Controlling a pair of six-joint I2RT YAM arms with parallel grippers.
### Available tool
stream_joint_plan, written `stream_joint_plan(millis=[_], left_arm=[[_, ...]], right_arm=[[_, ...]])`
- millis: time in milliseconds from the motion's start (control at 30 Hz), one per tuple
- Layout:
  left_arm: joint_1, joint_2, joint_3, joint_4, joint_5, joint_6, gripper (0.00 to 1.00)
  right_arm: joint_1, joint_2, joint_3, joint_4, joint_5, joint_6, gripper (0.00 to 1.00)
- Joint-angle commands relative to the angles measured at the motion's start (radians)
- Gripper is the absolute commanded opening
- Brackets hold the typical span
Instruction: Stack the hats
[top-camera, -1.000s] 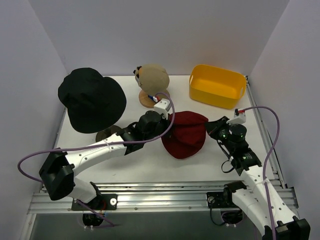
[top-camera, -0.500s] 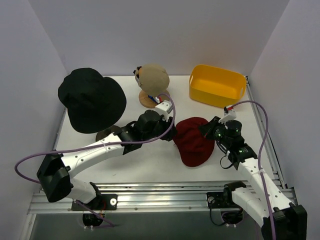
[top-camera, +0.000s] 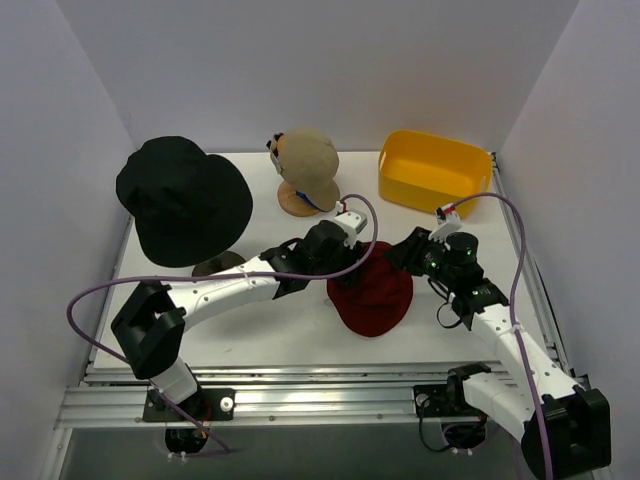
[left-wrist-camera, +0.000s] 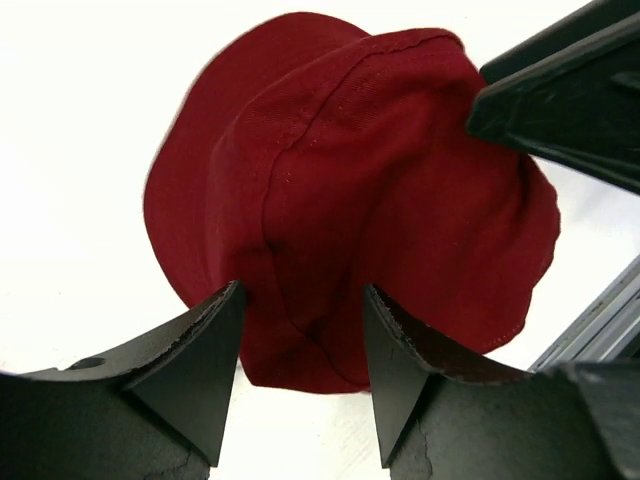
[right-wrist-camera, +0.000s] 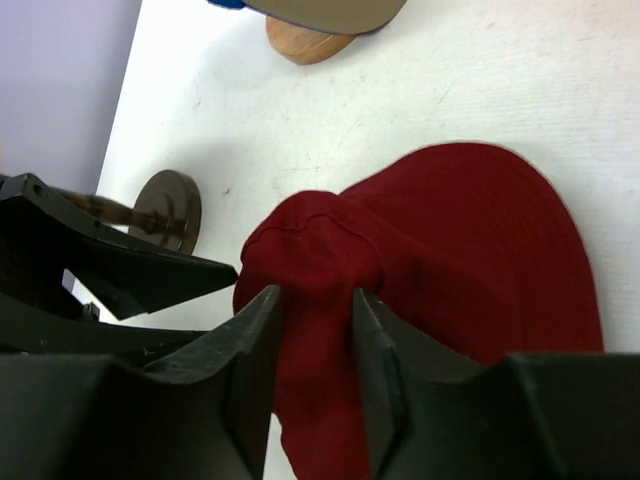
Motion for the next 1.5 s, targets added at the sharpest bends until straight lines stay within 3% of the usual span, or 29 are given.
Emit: stream_joint_plan(millis=[0,167,433,800,900,967,1000,1033,1133,1200,1233,1467], left_arm=[[0.007,0.006,0.055,0.019,-0.018,0.027,0.59],[0.009,0.021,0.058,0.04,-0.007,0.024,0.56],[0.012,0.052,0.063,0.057,-0.016,0.004,0.56],[0.01,0.104,0.092,0.03,-0.11,-0.019,0.57],[0.01,0.114,0.095,0.036,-0.107,-0.019,0.53],[0.014,0.118,0.1,0.037,-0.102,-0.019,0.43],[0.012,0.12,0.103,0.036,-0.1,-0.019,0.35],[0.012,0.12,0.103,0.037,-0.1,-0.019,0.18],[0.014,0.11,0.101,0.034,-0.096,-0.023,0.03],[0.014,0.089,0.1,0.027,-0.09,-0.028,0.02],[0.014,0.081,0.1,0.016,-0.09,-0.03,0.02],[0.014,-0.008,0.101,-0.032,-0.091,-0.042,0.02]], right_arm=[[0.006,-0.023,0.056,0.007,0.062,0.018,0.32],[0.01,-0.098,0.052,-0.125,0.151,0.044,0.44],[0.024,-0.281,-0.04,-0.282,0.266,0.133,0.45],[0.116,-0.177,-0.122,-0.113,0.273,0.213,0.41],[0.192,-0.117,-0.123,-0.072,0.32,0.224,0.4],[0.226,-0.094,-0.123,-0.055,0.373,0.234,0.37],[0.254,-0.08,-0.123,-0.052,0.392,0.236,0.35],[0.263,-0.075,-0.123,-0.061,0.422,0.238,0.28],[0.274,-0.078,-0.119,-0.107,0.493,0.23,0.16],[0.274,-0.089,-0.114,-0.133,0.539,0.219,0.09],[0.274,-0.094,-0.112,-0.148,0.55,0.215,0.01],[0.273,-0.121,-0.082,-0.202,0.602,0.185,0.0]])
